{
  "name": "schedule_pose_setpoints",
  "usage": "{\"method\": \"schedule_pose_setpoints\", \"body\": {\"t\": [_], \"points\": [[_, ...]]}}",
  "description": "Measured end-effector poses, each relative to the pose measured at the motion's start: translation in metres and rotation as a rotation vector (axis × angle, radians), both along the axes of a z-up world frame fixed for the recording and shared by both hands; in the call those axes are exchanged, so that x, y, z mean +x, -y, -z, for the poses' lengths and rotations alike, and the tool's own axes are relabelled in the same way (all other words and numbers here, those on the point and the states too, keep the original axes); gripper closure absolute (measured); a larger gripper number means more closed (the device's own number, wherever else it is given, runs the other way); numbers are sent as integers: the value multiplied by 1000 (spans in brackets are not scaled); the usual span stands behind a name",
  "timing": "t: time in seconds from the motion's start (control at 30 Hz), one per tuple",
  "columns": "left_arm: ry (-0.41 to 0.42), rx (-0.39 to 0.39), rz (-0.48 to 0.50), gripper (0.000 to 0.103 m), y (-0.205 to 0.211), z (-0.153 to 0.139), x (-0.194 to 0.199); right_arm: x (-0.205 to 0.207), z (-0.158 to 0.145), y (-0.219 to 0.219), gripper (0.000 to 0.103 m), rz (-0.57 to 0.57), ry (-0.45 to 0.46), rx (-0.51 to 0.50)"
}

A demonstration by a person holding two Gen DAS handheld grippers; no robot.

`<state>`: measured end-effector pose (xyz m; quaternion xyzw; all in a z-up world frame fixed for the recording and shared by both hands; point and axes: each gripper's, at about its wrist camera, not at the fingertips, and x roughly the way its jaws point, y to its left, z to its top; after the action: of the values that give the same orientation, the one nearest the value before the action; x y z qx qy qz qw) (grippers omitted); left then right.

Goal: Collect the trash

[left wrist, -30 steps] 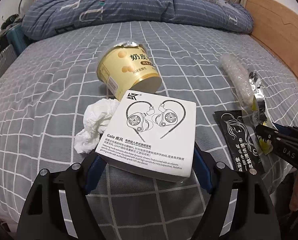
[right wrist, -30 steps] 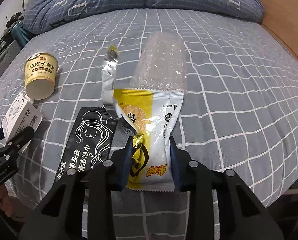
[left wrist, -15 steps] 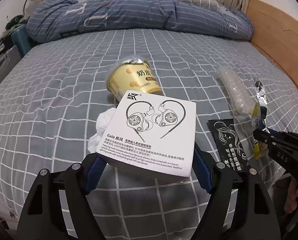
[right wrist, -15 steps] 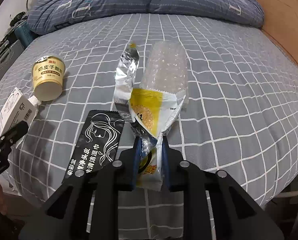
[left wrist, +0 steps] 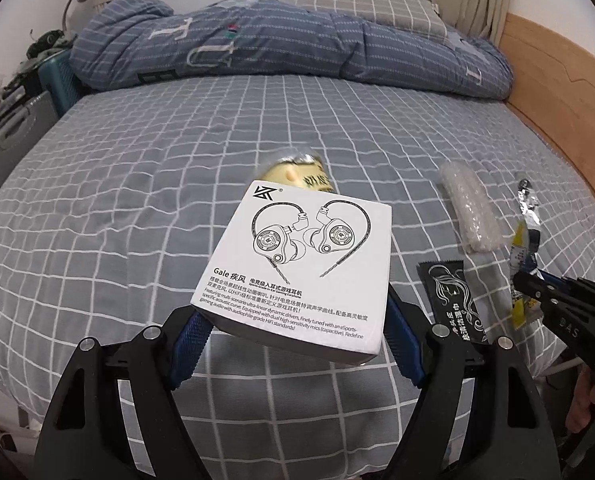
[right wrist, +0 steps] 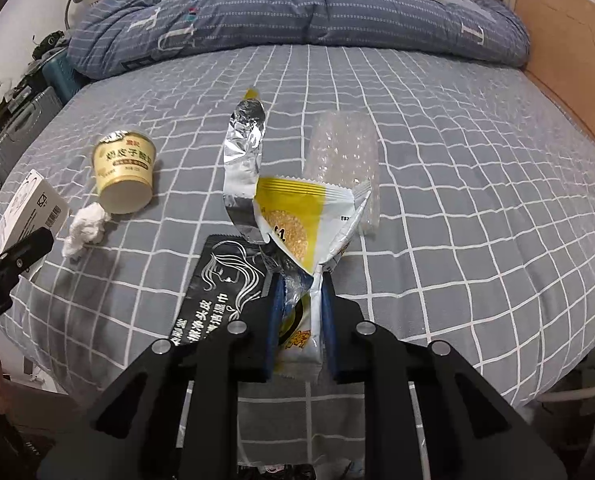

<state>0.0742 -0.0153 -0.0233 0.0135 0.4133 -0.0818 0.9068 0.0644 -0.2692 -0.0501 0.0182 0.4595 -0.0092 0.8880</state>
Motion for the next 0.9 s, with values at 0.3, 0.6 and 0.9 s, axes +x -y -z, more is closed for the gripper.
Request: {"method": "schedule_pose_setpoints", "body": {"t": [0.3,0.6,0.9], "points": [[41,-11,-17,28,-10,-23,-8,-10,-20,-7,85,-15,36,3],[73,-12,-28,28,-11,-34,-27,-24,-36,-22,85,-39,75,-8],[76,-20,-21,28,-5,-30,-51,-43,-43,-37,85,-60,102,-10]]}}
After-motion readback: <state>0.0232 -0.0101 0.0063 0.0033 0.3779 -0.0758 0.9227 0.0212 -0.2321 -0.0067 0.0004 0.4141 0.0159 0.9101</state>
